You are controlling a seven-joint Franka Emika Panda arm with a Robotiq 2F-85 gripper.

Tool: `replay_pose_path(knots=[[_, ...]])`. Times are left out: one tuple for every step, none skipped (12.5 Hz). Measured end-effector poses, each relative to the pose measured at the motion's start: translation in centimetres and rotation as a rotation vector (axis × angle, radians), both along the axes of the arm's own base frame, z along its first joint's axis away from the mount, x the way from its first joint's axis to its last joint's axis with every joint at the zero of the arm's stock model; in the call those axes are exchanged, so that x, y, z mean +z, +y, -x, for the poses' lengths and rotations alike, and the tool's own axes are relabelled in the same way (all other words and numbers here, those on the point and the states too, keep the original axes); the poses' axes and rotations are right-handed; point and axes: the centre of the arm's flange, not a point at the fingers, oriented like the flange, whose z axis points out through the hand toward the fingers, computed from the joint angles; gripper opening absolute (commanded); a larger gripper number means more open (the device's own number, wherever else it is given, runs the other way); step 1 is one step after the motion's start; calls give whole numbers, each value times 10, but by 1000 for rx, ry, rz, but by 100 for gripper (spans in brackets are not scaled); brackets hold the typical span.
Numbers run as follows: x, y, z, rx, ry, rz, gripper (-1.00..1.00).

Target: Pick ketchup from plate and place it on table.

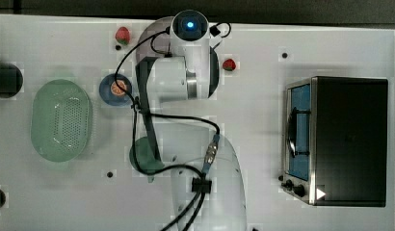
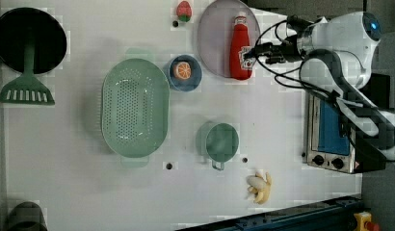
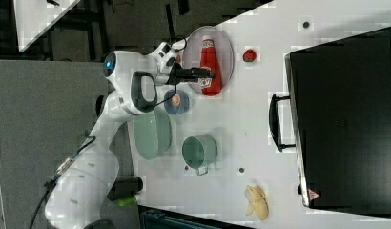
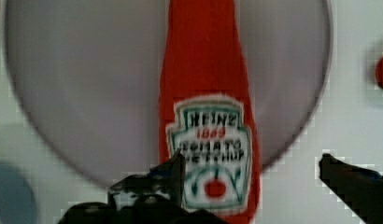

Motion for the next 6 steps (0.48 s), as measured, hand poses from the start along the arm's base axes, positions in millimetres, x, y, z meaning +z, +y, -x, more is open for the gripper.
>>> replay_pose_path(knots=[[-8, 0, -9, 2, -16, -2, 100], [-17, 2, -16, 14, -31, -8, 100], [-25, 5, -18, 22, -32, -13, 100], [-32, 9, -18, 27, -25, -16, 100], [-39, 13, -20, 39, -23, -16, 100], [-44, 16, -23, 66, -30, -2, 100]])
